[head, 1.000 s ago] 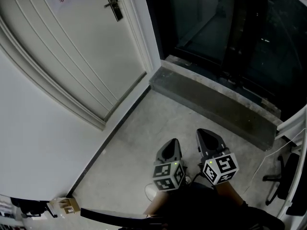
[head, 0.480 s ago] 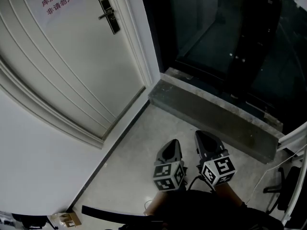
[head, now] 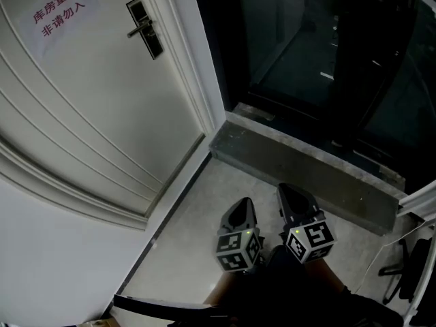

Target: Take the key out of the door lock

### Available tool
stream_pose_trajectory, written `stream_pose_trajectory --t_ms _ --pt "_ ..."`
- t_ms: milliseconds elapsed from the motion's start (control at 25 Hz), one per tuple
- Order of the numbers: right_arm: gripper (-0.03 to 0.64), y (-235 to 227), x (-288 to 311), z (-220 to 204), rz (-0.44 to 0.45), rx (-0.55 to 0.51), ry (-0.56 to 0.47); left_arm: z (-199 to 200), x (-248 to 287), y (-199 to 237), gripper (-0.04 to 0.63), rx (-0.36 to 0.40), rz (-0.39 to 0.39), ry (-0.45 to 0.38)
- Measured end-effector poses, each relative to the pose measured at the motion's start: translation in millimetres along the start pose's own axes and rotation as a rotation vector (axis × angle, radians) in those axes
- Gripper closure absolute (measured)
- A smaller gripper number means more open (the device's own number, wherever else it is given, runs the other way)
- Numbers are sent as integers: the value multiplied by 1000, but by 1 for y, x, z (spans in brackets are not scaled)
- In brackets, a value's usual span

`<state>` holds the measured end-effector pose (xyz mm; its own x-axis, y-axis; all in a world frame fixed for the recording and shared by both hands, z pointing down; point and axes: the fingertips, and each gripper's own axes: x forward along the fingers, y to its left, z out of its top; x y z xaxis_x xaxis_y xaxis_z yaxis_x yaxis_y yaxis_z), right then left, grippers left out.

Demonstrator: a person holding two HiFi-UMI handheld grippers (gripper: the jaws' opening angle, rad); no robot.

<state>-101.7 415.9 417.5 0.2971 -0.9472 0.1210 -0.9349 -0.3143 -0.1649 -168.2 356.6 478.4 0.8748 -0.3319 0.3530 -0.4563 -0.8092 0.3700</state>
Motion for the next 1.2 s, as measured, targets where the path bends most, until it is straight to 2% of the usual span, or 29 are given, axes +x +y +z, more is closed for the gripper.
stream_pose_trajectory --t_ms 240,560,920,1200 --pt "617 -31 40 -5 -20 9 32 7 45 12 595 -16 -1 16" --pt "617 -66 132 8 75 -10 52 45 128 39 595 -51 66 -6" --pt "617 -146 224 47 125 -40 46 105 238 34 595 -58 97 -38" --pt "617 -175 269 51 162 -31 56 124 280 44 595 -72 144 -68"
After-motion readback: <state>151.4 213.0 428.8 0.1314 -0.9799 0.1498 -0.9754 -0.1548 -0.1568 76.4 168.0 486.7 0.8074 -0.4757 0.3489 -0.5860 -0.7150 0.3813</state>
